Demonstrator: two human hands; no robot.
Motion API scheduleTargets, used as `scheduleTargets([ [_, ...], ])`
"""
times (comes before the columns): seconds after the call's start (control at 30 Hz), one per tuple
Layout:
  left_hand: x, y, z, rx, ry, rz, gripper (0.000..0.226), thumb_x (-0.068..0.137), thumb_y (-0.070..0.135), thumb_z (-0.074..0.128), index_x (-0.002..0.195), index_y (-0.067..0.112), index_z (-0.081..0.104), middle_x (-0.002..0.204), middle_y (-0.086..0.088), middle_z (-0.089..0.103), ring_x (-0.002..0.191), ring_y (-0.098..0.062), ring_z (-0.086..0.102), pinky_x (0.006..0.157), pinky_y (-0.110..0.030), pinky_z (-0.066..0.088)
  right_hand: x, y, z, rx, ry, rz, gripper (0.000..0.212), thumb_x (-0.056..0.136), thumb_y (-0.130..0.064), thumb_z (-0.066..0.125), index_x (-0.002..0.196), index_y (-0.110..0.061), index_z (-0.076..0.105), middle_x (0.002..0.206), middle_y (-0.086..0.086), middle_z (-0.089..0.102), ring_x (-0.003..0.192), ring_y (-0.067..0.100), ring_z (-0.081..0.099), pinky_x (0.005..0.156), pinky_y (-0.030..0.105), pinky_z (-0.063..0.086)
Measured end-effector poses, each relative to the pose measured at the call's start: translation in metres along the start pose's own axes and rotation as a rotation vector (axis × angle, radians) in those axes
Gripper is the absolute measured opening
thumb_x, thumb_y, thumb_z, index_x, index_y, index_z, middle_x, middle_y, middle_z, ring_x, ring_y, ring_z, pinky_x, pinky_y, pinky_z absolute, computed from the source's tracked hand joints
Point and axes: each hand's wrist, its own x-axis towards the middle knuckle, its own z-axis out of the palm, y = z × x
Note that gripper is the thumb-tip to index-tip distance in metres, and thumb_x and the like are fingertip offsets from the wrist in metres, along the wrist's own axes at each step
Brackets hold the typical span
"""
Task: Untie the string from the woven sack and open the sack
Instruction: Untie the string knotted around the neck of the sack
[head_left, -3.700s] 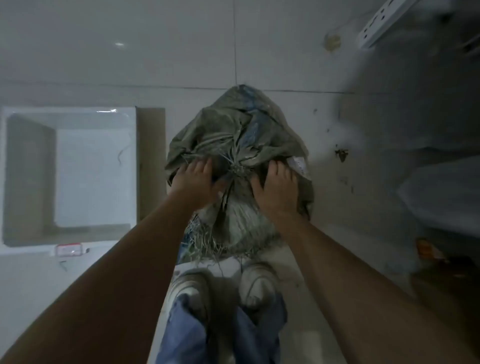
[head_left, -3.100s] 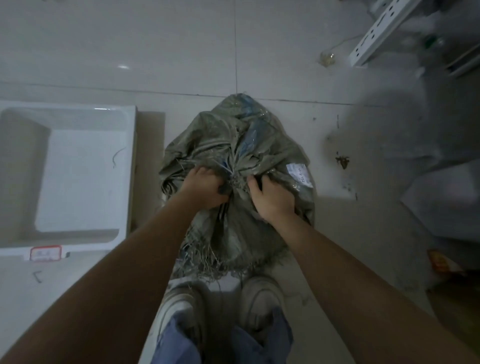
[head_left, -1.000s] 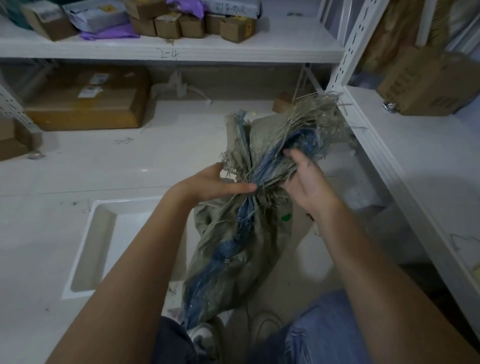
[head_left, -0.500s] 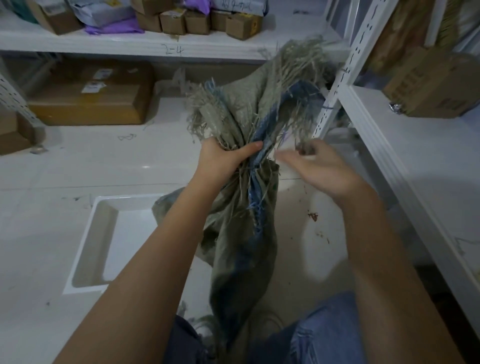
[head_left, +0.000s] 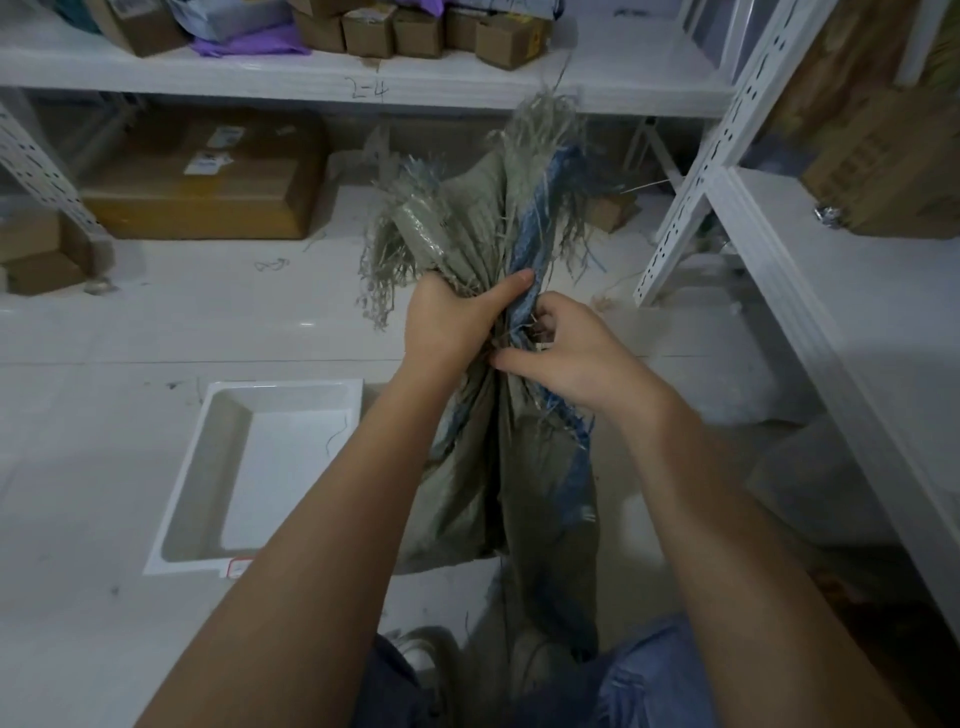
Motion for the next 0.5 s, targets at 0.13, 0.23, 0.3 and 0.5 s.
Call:
scheduleTargets([
  [0.13,-0.001,-0.001,-0.005,0.053,-0.085,0.009,0.024,0.071,0.042,0.077,0.066,0.027,0.058,0.082,0.0,0.07,0.086,-0.022,0.07,0.083,-0.041,0.058,-0.001,-0.001,-0.002,-0.063,-0.089,0.025,0.012,0.088,-0.02,0.061,0.087,-0.011,0.053,0.077,0.002,0.049,0.07,0.015,0.05,0.059,0.02,0.036],
  [0.23,-0.001,0.004,-0.013,0.084,-0.205,-0.114,0.032,0.075,0.052,0.07,0.082,0.023,0.057,0.086,0.007,0.065,0.082,-0.014,0.063,0.081,-0.029,0.052,0.0,0.0,-0.002,-0.069,-0.107,0.05,0.022,0.088,-0.026,0.059,0.091,-0.004,0.053,0.081,0.013,0.048,0.071,0.024,0.05,0.065,0.031,0.037],
  [0.3,0.003,0.008,-0.022,0.117,-0.319,-0.184,0.051,0.073,0.062,0.064,0.098,0.018,0.061,0.101,0.005,0.068,0.09,-0.013,0.063,0.088,-0.029,0.051,0.002,0.002,-0.004,-0.037,-0.099,0.056,0.008,0.091,-0.023,0.058,0.087,-0.016,0.056,0.074,0.014,0.058,0.068,0.024,0.06,0.064,0.032,0.046],
  [0.5,0.008,0.004,-0.052,0.553,-0.349,0.058,0.056,0.076,0.053,0.066,0.07,-0.003,0.061,0.065,-0.009,0.049,0.066,-0.021,0.047,0.063,-0.029,0.035,0.003,0.008,-0.013,0.056,-0.059,0.121,0.01,0.094,-0.028,0.055,0.085,-0.023,0.056,0.064,-0.012,0.057,0.048,-0.018,0.051,0.048,0.001,0.033],
])
